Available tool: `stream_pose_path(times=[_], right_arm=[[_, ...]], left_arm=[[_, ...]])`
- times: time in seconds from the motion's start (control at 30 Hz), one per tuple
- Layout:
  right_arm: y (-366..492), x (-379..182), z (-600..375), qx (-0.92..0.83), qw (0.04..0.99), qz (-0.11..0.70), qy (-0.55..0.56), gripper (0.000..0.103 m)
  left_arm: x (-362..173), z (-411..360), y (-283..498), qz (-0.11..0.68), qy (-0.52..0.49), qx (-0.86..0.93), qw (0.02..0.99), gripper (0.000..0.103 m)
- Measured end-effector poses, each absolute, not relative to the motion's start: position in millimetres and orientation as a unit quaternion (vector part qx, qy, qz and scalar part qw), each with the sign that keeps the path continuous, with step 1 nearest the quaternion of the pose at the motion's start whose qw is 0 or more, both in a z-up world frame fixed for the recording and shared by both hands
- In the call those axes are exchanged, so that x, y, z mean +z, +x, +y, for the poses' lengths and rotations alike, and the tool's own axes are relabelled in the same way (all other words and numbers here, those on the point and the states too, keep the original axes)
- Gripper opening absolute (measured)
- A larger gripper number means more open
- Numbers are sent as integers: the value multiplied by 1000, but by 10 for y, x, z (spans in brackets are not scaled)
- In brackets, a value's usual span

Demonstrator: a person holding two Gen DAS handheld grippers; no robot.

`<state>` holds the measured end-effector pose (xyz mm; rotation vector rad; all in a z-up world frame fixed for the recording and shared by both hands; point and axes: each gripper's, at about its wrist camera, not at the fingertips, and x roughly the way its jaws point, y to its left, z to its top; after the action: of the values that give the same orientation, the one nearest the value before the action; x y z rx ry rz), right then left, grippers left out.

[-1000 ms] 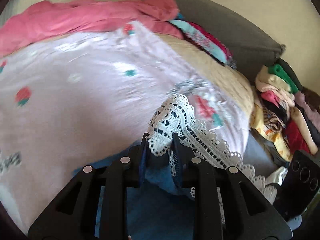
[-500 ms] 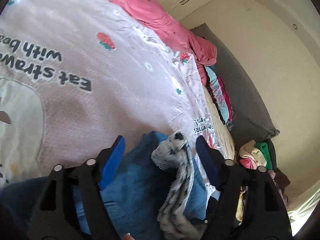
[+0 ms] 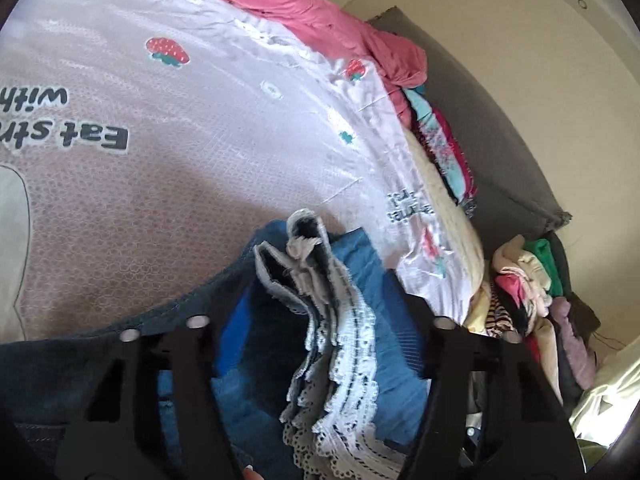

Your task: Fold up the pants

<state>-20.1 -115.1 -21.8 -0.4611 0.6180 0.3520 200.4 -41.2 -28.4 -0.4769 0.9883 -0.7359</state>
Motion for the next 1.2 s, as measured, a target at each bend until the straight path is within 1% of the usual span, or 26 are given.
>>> stream_pose_path(times=[0.03, 0.1, 0.23, 0.3, 0.37, 0.43, 0.5, 0.57, 0.67, 0.77, 0.8, 0.87, 0.9, 1.0, 1.1, 1.2], right_arm=[[-168, -217, -1138, 181, 910, 306, -215, 25], [-44, -241, -1167, 195, 903, 325, -201, 16], [-18, -50, -1265, 231, 905, 314, -170, 15], [-92, 49, -1188, 256, 901, 297, -186, 15], [-100, -8, -1082, 265, 891, 304, -210, 15], [-21, -177, -1000, 267, 877, 334, -220, 15], [46, -315, -972, 265, 870, 347, -227, 18], [49, -319, -948, 265, 871, 344, -231, 20], [25, -281, -971, 277, 869, 346, -220, 29], [31, -246, -1079, 294, 867, 356, -186, 35], [33, -214, -1137, 306, 864, 364, -166, 42], [52, -143, -1266, 316, 864, 367, -136, 48], [52, -97, -1350, 321, 865, 367, -118, 54], [67, 14, -1579, 315, 875, 360, -73, 54], [195, 70, -1793, 277, 890, 360, -46, 54], [411, 51, -2004, 223, 899, 377, -24, 54]], left_arm=[[-309, -427, 2024, 460, -215, -336, 793, 26], [-352, -434, 2070, 464, -215, -333, 793, 20], [-312, -360, 2070, 458, -218, -332, 795, 16], [-252, -263, 2046, 447, -220, -325, 803, 15], [-260, -187, 2041, 448, -216, -309, 810, 15], [-373, -171, 2088, 469, -207, -285, 810, 15], [-467, -145, 2126, 479, -217, -281, 803, 15], [-484, -131, 2150, 481, -220, -280, 801, 15], [-429, -140, 2148, 475, -209, -278, 809, 15], [-364, -127, 2110, 470, -196, -276, 815, 15], [-327, -115, 2085, 468, -195, -279, 816, 15], [-241, -92, 2023, 457, -193, -290, 819, 15], [-188, -85, 2003, 448, -189, -292, 824, 15], [-204, -130, 2009, 450, -147, -261, 841, 15], [-369, -119, 2069, 476, -156, -252, 828, 15], [-335, -92, 2070, 467, -160, -258, 830, 15]])
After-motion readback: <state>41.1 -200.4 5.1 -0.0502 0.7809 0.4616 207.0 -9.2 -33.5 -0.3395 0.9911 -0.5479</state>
